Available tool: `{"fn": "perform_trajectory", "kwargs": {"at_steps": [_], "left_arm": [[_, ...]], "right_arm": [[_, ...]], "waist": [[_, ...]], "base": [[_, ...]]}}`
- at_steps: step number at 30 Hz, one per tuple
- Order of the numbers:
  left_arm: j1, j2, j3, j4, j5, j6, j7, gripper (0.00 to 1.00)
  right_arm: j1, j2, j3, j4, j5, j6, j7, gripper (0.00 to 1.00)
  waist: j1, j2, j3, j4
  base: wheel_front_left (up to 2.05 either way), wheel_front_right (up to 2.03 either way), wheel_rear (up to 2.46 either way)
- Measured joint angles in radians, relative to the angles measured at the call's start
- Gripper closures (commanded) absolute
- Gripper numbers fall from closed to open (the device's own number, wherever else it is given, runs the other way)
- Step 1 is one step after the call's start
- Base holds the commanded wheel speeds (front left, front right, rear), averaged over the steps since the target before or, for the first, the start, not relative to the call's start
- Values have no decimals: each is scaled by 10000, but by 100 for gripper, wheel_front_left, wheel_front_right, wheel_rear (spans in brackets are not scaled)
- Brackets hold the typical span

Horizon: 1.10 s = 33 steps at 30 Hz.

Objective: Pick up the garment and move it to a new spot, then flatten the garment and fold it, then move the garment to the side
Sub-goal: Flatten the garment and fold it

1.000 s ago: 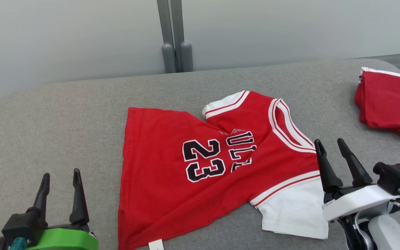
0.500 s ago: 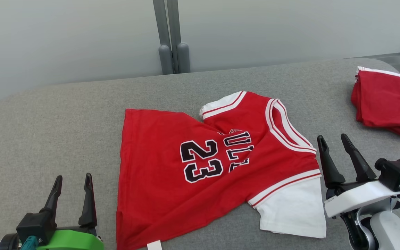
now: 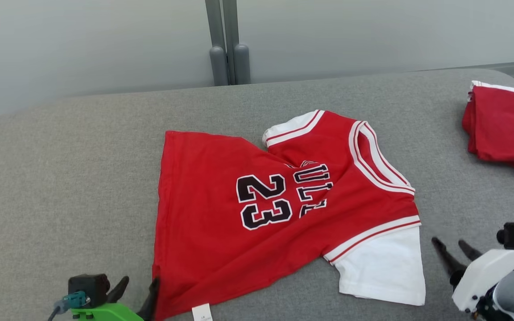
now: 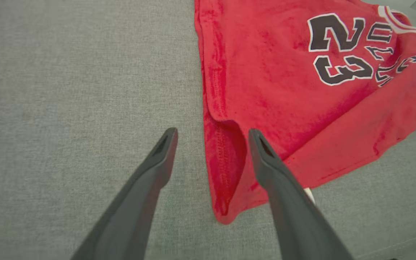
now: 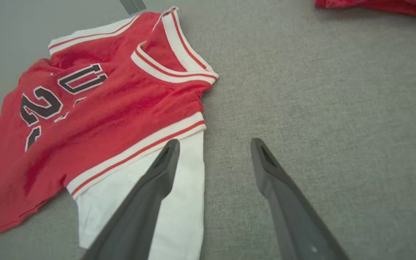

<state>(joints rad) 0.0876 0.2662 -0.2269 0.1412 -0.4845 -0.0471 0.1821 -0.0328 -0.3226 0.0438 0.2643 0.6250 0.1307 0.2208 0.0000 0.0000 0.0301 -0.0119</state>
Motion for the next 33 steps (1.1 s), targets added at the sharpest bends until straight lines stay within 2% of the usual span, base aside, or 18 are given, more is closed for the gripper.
{"fn": "perform_trajectory", "kwargs": {"at_steps": [3,8,18,19,20,21,22,23,24,25,26,27,33], "left_arm": [[44,-12,-75,-224,-163,86,614,0],[-14,36,-244,-190,-150,178,1122,0],[-639,-59,-405,1170,-224,117,1214,0],[-675,-79,-431,1264,-238,102,1220,0],[-716,-102,-451,1331,-265,52,1246,0],[-755,-136,-456,1369,-297,29,1244,0],[-784,-148,-466,1394,-332,2,1241,0],[-798,-161,-476,1427,-412,-75,1246,0],[-791,-178,-462,1436,-635,-140,1287,3],[-796,-178,-464,1409,-700,-157,1363,36],[-795,-165,-489,1348,-708,-163,1440,78],[-793,-148,-529,1254,-711,-188,1519,100],[-662,-138,-681,759,-767,-244,1685,100]], "right_arm": [[314,291,-19,178,165,0,1078,0],[269,895,59,307,441,0,1793,0],[-22,1039,182,366,550,-6,2917,0],[-32,1034,236,314,616,-10,2987,9],[-32,1022,320,245,700,-25,3104,35],[-30,997,403,174,798,-40,3200,48],[-26,963,476,113,869,-48,3271,59],[-20,928,594,50,953,-50,3292,66],[6,905,713,-46,1035,-50,3308,100],[40,911,809,-111,1116,-50,3304,100],[77,922,966,-157,1204,-44,3275,100],[93,951,1112,-203,1290,-15,3243,100],[115,675,1475,-370,1459,0,2357,100]], "waist": [[0,0,181,53],[0,0,584,95],[0,0,1175,59],[0,0,1199,40],[0,0,1226,14],[0,0,1254,-6],[0,0,1278,-20],[0,0,1296,-42],[0,0,1307,-65],[0,0,1313,-79],[0,0,1319,-88],[0,0,1315,-86],[0,0,1219,-19]], "base": [[0,0,0],[0,0,0],[0,0,0],[0,0,0],[0,0,0],[0,0,0],[0,0,0],[0,0,0],[0,0,0],[0,0,0],[0,0,0],[0,0,0],[0,0,0]]}}
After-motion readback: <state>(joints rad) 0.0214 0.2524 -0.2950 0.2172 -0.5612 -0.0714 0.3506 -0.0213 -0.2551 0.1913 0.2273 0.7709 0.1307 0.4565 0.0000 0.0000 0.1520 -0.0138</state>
